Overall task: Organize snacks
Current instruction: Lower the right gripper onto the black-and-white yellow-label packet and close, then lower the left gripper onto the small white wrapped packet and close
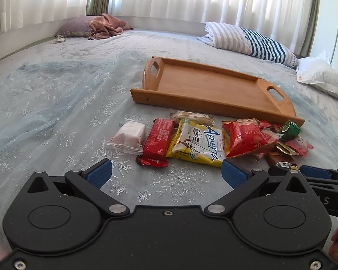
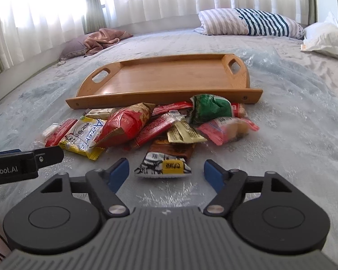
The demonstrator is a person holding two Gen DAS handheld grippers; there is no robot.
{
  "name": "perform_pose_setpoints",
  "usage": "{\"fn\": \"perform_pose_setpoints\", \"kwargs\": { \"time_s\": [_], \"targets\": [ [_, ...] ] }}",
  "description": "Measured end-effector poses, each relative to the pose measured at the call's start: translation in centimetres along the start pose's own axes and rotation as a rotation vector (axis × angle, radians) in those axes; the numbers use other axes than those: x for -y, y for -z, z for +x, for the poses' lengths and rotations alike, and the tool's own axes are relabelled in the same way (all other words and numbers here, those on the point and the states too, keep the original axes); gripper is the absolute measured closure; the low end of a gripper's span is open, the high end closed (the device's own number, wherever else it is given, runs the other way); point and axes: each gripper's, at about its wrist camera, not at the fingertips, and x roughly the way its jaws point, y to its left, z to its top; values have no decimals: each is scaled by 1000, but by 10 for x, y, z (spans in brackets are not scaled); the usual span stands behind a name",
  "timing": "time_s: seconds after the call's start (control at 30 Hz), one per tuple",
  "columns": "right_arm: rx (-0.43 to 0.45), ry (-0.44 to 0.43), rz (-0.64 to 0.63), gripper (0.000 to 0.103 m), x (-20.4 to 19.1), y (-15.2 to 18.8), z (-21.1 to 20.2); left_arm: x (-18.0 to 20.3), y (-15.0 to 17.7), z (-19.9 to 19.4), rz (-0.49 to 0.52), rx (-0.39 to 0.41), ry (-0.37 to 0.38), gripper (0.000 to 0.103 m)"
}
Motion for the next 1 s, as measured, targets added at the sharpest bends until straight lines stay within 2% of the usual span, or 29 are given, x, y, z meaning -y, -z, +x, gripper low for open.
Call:
{"fn": "perform_pose_setpoints", "kwargs": {
  "time_s": [0.03,0.1,0.13,0.17,0.43,0.5,0.53,0.6,0.63,0.77,1.0],
  "targets": [
    [3,6,-8,25,-2,-1,3,0,0,1,-2,-4,3,0],
    [5,23,-13,44,-4,-3,9,2,1,5,-4,-11,9,0],
    [11,33,3,50,-2,-3,11,2,2,6,-5,-14,5,0],
    [14,33,17,51,0,-4,12,3,2,9,-7,-20,-5,0],
    [20,4,43,52,13,-1,9,7,-6,24,4,-4,-66,0],
    [22,2,35,52,14,0,9,7,-9,25,-5,17,-74,4],
    [23,3,29,50,14,0,9,6,-10,25,-10,28,-76,8],
    [25,3,22,44,13,2,10,3,-14,27,-18,44,-90,9],
    [27,4,16,41,13,3,10,1,-16,28,-17,54,-105,9],
    [34,1,9,41,14,4,10,-8,-26,31,-5,85,-153,9],
    [46,-6,15,40,15,5,11,-27,-37,47,-35,73,-198,6]
  ]
}}
